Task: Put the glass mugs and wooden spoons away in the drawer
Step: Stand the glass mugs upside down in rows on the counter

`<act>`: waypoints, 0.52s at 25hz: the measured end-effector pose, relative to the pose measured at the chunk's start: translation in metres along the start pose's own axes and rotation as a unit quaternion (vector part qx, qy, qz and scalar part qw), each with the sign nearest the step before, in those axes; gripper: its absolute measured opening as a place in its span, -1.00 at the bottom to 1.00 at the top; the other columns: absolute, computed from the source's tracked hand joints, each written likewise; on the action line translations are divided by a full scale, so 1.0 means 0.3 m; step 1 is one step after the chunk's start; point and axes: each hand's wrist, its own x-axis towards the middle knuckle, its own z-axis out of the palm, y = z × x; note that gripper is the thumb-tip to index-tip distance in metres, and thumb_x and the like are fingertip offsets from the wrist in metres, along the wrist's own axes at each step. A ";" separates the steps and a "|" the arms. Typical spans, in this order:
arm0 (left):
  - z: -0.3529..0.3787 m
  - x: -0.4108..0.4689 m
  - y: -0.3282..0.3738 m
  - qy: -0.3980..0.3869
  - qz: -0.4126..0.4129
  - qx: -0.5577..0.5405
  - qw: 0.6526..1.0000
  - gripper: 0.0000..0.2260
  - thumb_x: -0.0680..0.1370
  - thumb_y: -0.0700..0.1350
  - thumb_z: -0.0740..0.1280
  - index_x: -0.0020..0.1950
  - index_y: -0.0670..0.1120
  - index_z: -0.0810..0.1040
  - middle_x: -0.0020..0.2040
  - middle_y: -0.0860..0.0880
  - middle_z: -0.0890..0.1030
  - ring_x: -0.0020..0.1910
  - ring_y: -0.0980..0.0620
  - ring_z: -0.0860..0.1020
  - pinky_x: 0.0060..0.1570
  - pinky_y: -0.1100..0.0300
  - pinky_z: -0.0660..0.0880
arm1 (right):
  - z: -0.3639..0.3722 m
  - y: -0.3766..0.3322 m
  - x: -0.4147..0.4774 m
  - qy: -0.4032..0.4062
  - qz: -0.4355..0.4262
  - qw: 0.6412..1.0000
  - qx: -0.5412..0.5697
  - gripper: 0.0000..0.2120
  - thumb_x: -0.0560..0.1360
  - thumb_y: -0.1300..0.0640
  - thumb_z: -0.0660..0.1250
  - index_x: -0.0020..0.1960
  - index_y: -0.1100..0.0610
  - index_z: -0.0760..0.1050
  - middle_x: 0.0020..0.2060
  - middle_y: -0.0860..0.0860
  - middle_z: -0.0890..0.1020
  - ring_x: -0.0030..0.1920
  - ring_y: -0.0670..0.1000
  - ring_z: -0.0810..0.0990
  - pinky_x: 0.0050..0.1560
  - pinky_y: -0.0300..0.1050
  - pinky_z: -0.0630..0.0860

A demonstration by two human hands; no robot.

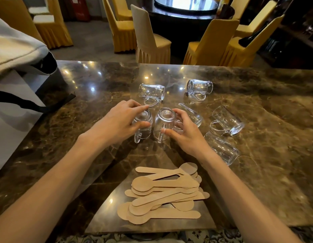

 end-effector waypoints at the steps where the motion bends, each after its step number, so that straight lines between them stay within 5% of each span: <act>1: -0.001 0.001 -0.001 -0.001 0.000 -0.001 1.000 -0.46 0.51 0.13 0.26 0.46 0.03 0.27 0.31 -0.01 0.42 0.26 0.04 0.33 0.13 0.26 0.23 | -0.001 0.000 0.001 -0.004 0.002 1.000 0.000 -0.36 0.42 0.12 0.44 0.40 0.06 0.22 0.22 -0.17 0.41 0.23 -0.12 0.42 0.11 -0.33 0.51; 6: 0.004 0.000 -0.005 0.002 0.001 0.003 1.000 -0.45 0.50 0.14 0.25 0.46 0.02 0.28 0.30 -0.02 0.43 0.25 0.03 0.34 0.12 0.26 0.24 | 0.002 -0.009 0.002 -0.024 0.008 1.000 0.003 -0.39 0.45 0.14 0.41 0.41 0.02 0.22 0.22 -0.18 0.39 0.21 -0.19 0.37 0.02 -0.54 0.43; 13: 0.018 -0.005 -0.025 0.015 0.012 0.013 1.000 -0.44 0.48 0.21 0.21 0.45 0.06 0.28 0.29 0.00 0.44 0.23 0.08 0.34 0.10 0.30 0.25 | -0.002 -0.019 0.003 -0.047 0.012 0.999 0.016 -0.40 0.46 0.21 0.39 0.42 0.05 0.22 0.18 -0.19 0.46 0.25 -0.15 0.44 0.24 -0.25 0.45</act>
